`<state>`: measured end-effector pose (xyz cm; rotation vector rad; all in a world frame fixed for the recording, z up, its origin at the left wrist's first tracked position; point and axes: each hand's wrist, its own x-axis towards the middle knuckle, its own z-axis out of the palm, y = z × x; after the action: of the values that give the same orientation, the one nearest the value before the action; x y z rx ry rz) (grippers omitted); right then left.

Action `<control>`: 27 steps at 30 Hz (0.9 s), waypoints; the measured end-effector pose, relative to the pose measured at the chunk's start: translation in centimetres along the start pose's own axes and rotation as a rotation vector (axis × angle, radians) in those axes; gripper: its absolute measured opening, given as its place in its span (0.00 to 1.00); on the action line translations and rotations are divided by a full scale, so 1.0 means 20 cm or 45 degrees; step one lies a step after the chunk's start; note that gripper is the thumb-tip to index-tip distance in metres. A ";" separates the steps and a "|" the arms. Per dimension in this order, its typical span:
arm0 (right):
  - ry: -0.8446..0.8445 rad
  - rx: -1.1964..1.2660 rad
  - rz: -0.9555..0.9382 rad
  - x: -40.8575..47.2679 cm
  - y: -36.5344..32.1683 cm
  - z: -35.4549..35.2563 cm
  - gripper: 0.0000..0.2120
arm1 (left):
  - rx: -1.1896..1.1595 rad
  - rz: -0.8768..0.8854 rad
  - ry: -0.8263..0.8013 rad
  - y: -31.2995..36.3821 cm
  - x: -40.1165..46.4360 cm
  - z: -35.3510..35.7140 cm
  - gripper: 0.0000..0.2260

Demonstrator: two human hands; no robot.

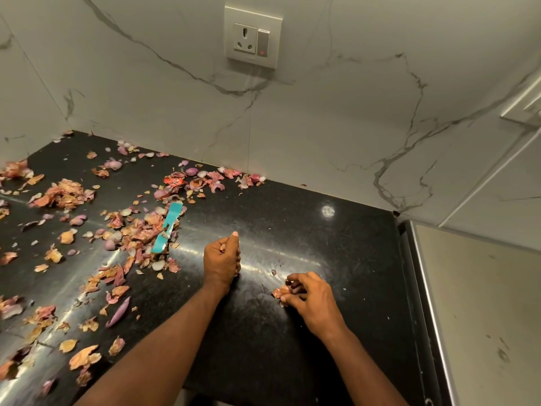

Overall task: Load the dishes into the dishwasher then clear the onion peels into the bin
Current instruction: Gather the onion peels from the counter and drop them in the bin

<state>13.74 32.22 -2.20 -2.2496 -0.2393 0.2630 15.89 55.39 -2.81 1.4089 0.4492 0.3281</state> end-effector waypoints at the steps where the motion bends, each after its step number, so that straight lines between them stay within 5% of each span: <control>1: 0.026 0.001 -0.035 0.02 0.00 0.00 0.15 | 0.007 -0.001 -0.003 0.00 0.00 0.00 0.22; 5: 0.165 -0.171 -0.189 0.06 -0.01 0.02 0.13 | 0.029 0.012 0.019 0.02 0.00 -0.01 0.21; 11: -0.289 -0.613 -0.297 0.14 -0.06 0.13 0.32 | 0.034 0.023 0.018 0.01 -0.01 -0.01 0.21; 18: 0.075 -0.465 -0.637 -0.02 0.15 0.13 0.17 | 0.035 0.016 0.015 0.01 0.00 0.00 0.21; 22: 0.224 -0.474 -0.611 -0.07 0.20 0.04 0.12 | 0.034 0.005 -0.003 0.01 0.01 -0.01 0.21; 27: 0.283 -0.161 -0.173 -0.15 0.13 -0.10 0.22 | 0.048 -0.004 0.003 0.00 0.01 -0.01 0.21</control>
<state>11.54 28.28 -2.56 -2.3524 -0.2948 -0.0768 15.98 55.62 -2.79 1.4444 0.4614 0.3204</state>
